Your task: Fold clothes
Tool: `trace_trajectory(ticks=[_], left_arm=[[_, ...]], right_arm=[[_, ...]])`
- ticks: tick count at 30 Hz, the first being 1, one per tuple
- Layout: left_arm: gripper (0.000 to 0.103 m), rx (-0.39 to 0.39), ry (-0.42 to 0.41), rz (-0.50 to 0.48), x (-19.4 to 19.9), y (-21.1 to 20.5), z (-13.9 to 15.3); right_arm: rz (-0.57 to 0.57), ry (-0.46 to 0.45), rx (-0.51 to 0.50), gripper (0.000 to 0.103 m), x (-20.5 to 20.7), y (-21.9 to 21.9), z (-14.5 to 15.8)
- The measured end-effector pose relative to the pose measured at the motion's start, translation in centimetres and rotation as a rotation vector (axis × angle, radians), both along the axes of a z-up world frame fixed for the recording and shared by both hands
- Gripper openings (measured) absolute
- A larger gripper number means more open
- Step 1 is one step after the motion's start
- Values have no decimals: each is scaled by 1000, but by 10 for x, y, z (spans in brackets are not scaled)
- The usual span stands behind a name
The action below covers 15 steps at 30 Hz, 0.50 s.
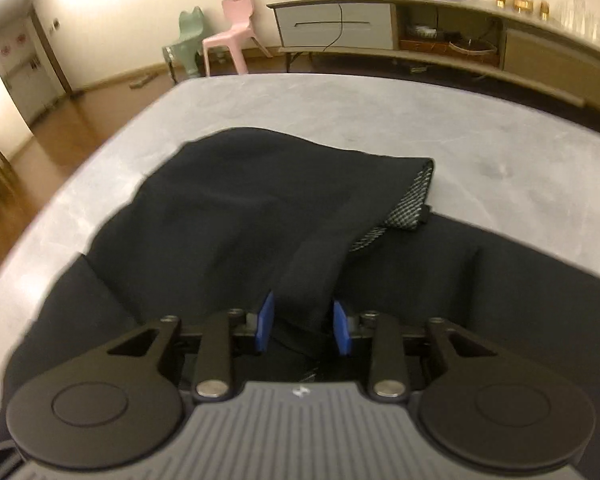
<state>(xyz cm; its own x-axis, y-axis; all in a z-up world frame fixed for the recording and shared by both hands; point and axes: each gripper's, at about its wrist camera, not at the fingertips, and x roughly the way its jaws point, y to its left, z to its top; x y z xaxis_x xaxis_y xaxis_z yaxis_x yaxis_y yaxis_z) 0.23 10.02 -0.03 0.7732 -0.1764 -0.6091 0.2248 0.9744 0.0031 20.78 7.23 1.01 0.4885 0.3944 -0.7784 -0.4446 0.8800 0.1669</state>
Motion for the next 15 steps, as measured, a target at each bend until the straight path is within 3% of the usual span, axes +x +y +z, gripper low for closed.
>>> trace_trajectory(ticks=[4,7,11,15], left_arm=[[53,-20,-4,-12,-6,2,3],[53,-6,-2,-11,-8,0,4],[54,-43,-56,33,-13,14,16],[54,-95,-65,223,-15,54,22]], right_arm=[[-80,-51,-56,32,-6,-13,4],[-95,-43,-40,32,-6,-19,7],[-112,-113,-40,32,2,-10,18],[-102,-95,-260,33,18,19,8]])
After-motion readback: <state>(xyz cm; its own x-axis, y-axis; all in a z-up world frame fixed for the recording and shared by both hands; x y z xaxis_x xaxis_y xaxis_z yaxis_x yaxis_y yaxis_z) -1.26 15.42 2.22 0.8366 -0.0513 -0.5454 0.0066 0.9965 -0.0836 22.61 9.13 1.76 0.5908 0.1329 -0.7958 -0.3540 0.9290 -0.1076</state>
